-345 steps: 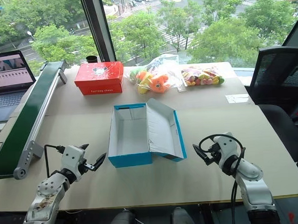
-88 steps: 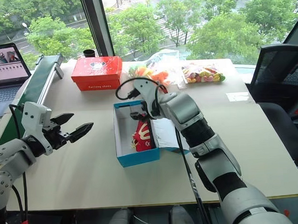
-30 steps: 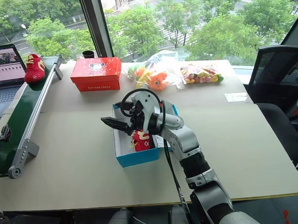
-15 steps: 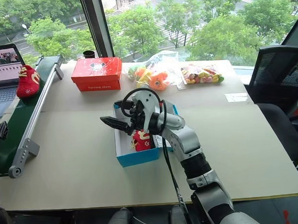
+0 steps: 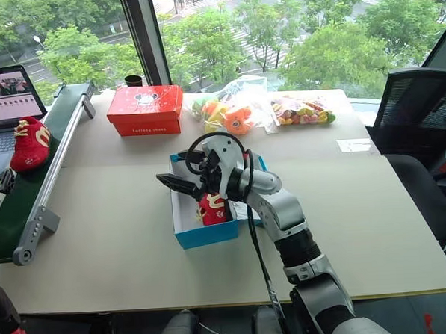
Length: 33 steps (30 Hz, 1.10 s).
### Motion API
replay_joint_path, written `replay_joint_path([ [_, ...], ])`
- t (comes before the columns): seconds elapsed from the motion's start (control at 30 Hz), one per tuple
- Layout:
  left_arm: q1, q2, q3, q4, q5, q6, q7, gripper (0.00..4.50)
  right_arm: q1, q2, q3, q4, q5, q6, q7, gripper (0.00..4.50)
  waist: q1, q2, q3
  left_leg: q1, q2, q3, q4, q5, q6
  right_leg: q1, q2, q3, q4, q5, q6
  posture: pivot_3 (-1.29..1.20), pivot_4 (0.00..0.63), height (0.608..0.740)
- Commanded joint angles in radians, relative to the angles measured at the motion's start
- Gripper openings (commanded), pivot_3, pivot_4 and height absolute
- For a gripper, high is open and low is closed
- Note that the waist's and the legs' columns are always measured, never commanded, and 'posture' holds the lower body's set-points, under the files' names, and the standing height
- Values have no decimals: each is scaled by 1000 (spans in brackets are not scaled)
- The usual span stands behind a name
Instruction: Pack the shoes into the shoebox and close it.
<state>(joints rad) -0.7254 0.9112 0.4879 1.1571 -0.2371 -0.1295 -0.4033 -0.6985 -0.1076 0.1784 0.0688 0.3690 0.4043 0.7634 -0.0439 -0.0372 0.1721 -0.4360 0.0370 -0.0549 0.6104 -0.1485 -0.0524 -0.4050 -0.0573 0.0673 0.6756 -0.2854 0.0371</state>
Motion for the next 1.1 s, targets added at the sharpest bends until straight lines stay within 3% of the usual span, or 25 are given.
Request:
replay_joint_path([
  [0.03, -57, 45, -2, 24, 0, 26, 9, 4500, 0, -3, -13, -56, 12, 0, -5, 4429, -1, 0, 0, 0, 0, 0, 0, 0, 0, 0, 0, 0, 0, 0, 0, 0, 150, 739],
  [0.37, -54, 57, -13, 94, 2, 143, 44, 4500, 3, -3, -5, -68, 2, 1, -21, 4429, -2, 0, 0, 0, 0, 0, 0, 0, 0, -1, 0, 0, 1, 0, 0, 0, 150, 739],
  [0.7, 2, 41, -46, 87, 6, 249, -75, 4500, -16, -8, -4, -48, 0, -10, -17, 4429, 4, 0, 0, 1, 0, 0, 0, 0, 0, 0, 0, 0, 3, 0, 0, 0, 150, 739],
  [0.73, 6, 40, -45, 84, -1, 255, -99, 3978, -18, -7, -2, -46, -2, -12, -16, 4500, 6, 0, 0, 3, 0, 0, 0, 0, 0, 0, 0, 0, 3, 0, 0, 0, 150, 739],
  [0.77, 9, 38, -46, 79, -1, 254, -109, 3868, -19, -6, -1, -43, -3, -13, -16, 4500, 7, 0, 0, 4, 0, 0, 0, 1, -1, 1, 0, 0, 4, 0, 0, 0, 150, 739],
  [0.97, 10, 29, -38, 55, -13, 255, -127, 1807, -20, -1, 5, -44, -6, -14, -14, 4500, 13, 0, 0, 7, 0, 0, 0, 3, -1, 3, 0, 0, 5, 0, 0, 0, 150, 739],
  [1.1, -4, 16, -33, 26, -23, 223, -157, 844, -20, -2, 4, -46, -7, -13, -13, 4500, 23, 0, 0, 6, 0, 0, 0, 4, -1, 3, 0, 0, 5, 0, 0, 0, 150, 739],
])
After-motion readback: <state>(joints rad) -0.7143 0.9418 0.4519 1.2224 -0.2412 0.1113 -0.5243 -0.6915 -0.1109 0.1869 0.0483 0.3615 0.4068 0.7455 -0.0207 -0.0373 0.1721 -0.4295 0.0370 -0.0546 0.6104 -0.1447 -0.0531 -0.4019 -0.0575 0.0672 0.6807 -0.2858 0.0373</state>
